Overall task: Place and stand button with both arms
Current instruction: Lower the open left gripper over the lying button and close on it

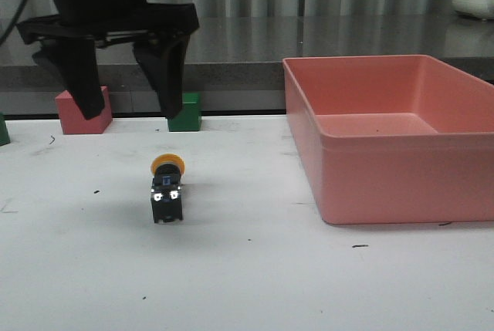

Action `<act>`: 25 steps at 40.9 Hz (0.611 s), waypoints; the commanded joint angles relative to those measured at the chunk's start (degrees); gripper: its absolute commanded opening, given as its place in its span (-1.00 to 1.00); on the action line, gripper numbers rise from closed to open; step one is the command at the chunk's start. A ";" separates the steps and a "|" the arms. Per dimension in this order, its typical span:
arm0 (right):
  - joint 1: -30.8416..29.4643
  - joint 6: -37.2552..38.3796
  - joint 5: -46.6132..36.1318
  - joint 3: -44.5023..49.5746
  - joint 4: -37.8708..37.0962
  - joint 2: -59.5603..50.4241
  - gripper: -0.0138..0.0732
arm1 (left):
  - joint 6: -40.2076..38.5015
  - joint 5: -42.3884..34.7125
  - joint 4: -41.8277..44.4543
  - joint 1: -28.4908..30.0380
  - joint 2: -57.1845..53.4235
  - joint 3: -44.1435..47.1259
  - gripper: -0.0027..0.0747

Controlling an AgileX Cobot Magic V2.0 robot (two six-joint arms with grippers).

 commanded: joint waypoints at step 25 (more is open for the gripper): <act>-0.01 -0.52 -3.81 -1.46 -0.18 0.24 0.38 | -7.82 6.73 -0.55 -0.08 16.37 -19.39 0.59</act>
